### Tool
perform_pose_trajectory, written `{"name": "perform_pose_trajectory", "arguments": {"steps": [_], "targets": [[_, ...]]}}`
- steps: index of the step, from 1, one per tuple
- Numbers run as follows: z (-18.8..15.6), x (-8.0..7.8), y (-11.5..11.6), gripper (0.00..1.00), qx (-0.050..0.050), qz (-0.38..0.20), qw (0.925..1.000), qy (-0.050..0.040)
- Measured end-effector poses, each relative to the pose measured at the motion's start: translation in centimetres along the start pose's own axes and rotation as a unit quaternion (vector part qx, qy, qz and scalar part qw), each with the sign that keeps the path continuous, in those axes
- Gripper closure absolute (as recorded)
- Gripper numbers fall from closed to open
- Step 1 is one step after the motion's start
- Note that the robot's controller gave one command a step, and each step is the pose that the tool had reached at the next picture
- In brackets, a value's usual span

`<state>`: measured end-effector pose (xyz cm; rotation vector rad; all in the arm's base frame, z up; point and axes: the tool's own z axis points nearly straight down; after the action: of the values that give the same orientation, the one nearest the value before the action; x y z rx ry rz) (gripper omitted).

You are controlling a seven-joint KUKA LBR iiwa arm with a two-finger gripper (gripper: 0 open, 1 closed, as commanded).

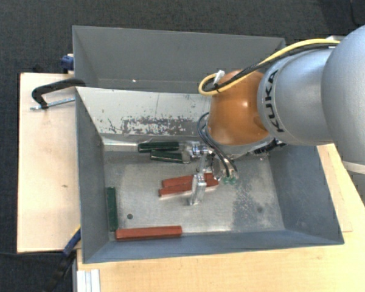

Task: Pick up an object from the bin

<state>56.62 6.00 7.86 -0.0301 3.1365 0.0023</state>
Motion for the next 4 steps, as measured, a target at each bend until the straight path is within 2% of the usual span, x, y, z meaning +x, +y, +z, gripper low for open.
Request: {"name": "perform_pose_trajectory", "arguments": {"steps": [1,2,3,4], "targets": [[-1.8,0.6,-0.5,0.0,0.0,-0.02,0.9998,0.0006],[-3.7,1.0,0.1,0.0,0.0,0.011,0.9999,-0.0007],[1.0,2.3,0.1,0.0,0.0,0.012,0.9999,0.002],[0.8,2.1,-0.1,1.0,0.0,0.057,0.9984,0.0008]]}}
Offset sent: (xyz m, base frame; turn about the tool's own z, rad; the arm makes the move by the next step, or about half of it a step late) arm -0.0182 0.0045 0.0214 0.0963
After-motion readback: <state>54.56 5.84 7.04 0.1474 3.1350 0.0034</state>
